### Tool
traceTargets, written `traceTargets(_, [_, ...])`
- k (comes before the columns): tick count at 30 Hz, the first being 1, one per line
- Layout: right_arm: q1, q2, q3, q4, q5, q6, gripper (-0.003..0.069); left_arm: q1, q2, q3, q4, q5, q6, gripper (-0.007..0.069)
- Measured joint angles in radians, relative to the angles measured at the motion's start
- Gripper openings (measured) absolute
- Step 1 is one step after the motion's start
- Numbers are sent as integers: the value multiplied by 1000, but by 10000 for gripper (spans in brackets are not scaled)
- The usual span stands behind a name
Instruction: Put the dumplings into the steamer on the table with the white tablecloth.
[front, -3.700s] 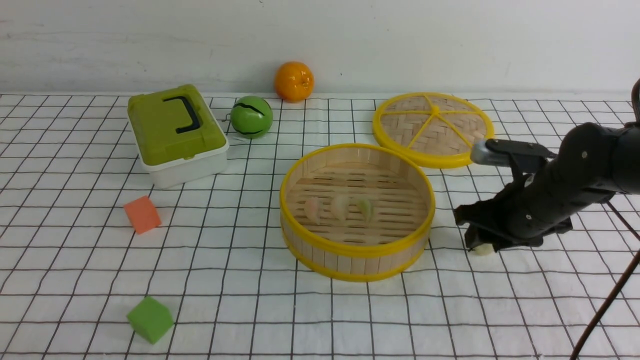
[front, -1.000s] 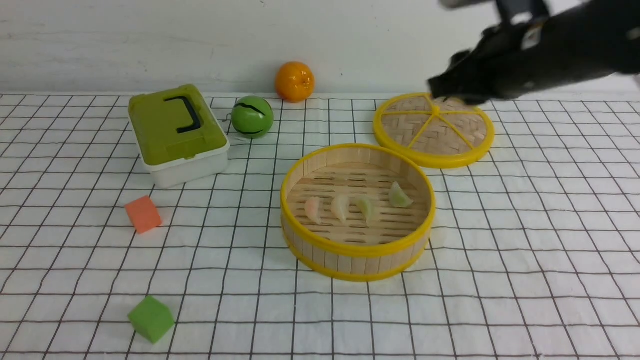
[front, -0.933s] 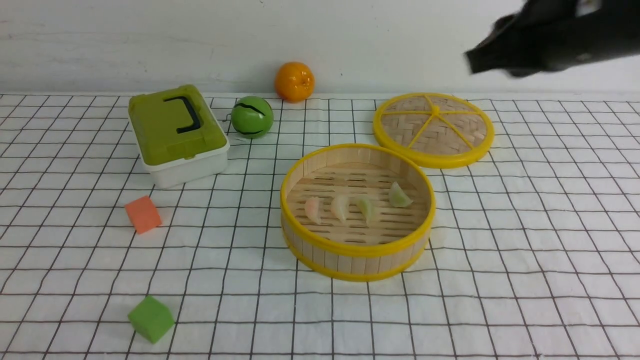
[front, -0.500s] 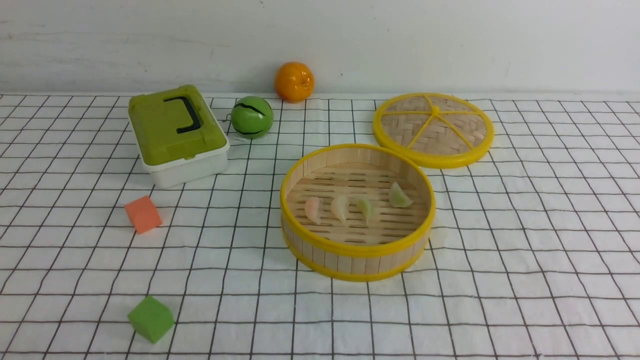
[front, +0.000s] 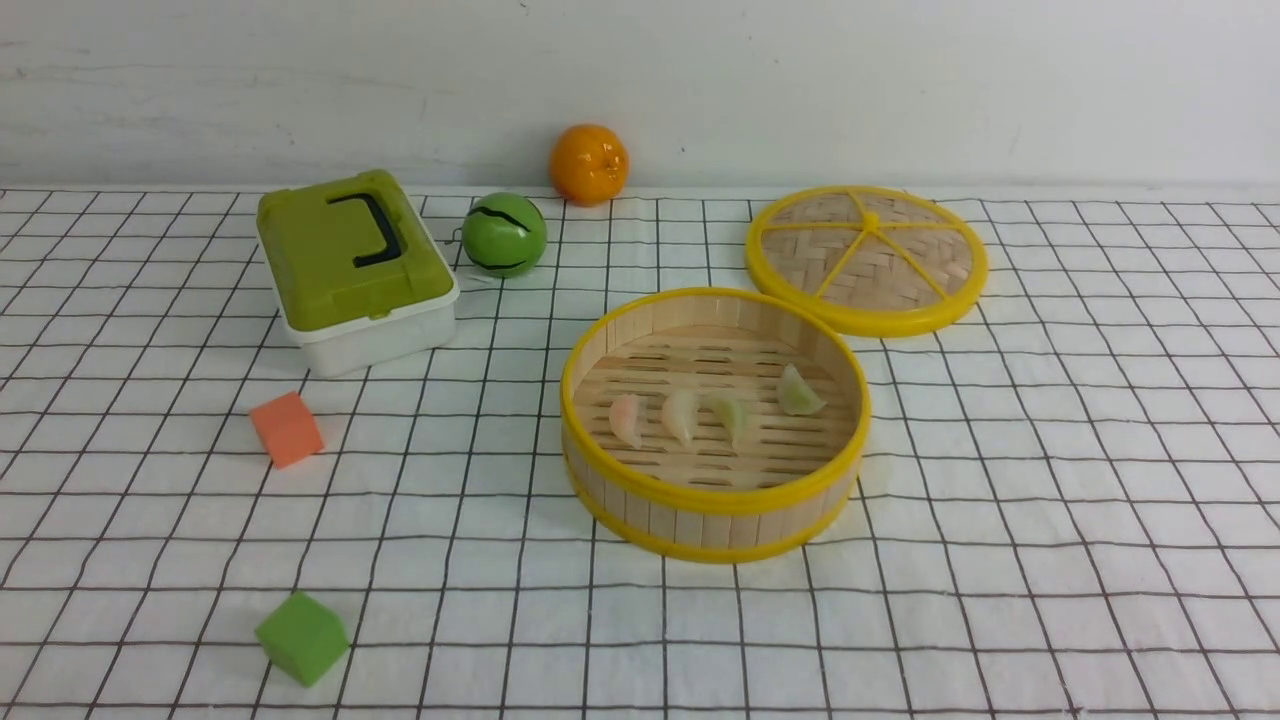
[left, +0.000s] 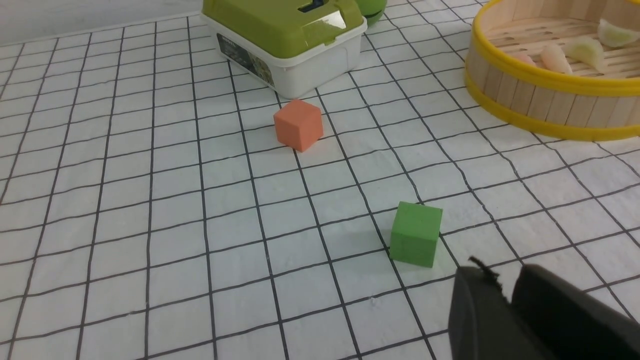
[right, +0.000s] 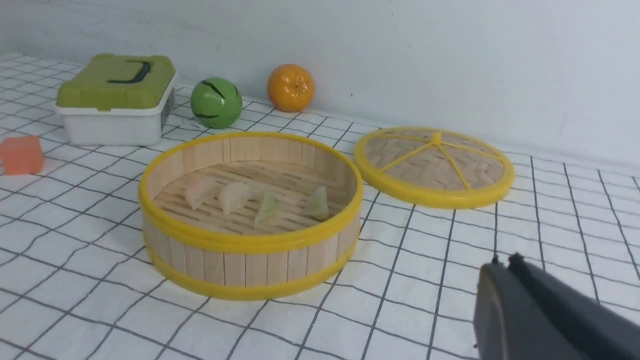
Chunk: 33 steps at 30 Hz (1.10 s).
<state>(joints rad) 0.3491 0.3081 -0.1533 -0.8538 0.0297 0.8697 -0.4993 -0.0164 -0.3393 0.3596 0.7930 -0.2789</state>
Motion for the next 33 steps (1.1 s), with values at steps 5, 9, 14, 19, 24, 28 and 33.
traceTargets(5, [0,-4,2,-46,118,39,-2,0,0,0,0,0,0,104])
traceTargets(9, [0,-11,2,-74,211,73,0,0,0,0,0,0,0,108])
traceTargets(14, [0,-96,38,-87,247,156,1,0,0,0,0,0,0,111])
traceTargets(19, [-40,-248,77,135,326,118,1,0,0,0,0,0,0,115])
traceTargets(24, [-190,-319,137,531,378,-228,3,0,0,0,-1,0,0,122])
traceTargets(28, [-352,-319,180,802,296,-575,7,0,0,0,-1,1,0,125])
traceTargets(33, [-405,-319,180,854,249,-737,17,0,0,0,-1,0,0,128])
